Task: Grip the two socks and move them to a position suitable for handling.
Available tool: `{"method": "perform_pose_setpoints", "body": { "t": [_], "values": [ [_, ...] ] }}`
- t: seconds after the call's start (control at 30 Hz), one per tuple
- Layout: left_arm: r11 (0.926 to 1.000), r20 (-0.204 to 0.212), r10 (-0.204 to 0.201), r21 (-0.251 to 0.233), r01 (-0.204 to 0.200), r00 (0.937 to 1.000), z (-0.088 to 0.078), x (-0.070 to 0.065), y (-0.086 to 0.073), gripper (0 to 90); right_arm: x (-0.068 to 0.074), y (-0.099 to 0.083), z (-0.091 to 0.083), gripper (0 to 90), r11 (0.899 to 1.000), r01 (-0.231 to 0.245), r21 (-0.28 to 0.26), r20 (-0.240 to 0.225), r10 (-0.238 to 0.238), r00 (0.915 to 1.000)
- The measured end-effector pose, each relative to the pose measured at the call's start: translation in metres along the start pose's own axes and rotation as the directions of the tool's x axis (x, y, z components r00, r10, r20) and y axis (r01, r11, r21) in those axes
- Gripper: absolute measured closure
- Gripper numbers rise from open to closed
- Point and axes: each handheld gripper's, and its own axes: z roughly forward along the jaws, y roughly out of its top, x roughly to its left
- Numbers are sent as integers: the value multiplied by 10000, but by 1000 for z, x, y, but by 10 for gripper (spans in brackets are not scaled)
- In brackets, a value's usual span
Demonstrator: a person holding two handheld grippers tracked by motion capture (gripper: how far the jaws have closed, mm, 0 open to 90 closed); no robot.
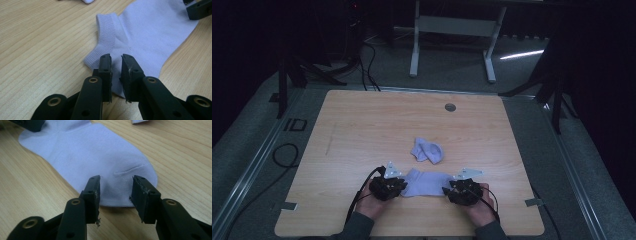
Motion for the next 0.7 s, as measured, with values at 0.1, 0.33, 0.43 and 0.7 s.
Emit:
{"method": "perform_pose_setpoints", "body": {
  "t": [0.1, 0.33, 0.43, 0.7],
  "values": [
    [10000, 41, -9, -5, 9, 10000, 0, 0, 0, 780, 0, 0, 0, 560, 10000, -18, -9, -52, 18, 10000],
    [10000, 54, 15, -2, -15, 10000, 0, 0, 0, 769, 0, -1, -8, 550, 9976, -187, -660, -284, 169, 9995],
    [10000, 31, 20, -15, -20, 10000, 0, 0, 0, 766, 0, 0, -12, 545, 9964, -133, -840, -291, 109, 9995],
    [10000, -21, 12, -15, -12, 10000, 0, 0, 0, 767, -7, 11, -18, 542, 9930, -70, -1176, -34, 67, 10000]
  ]
}}
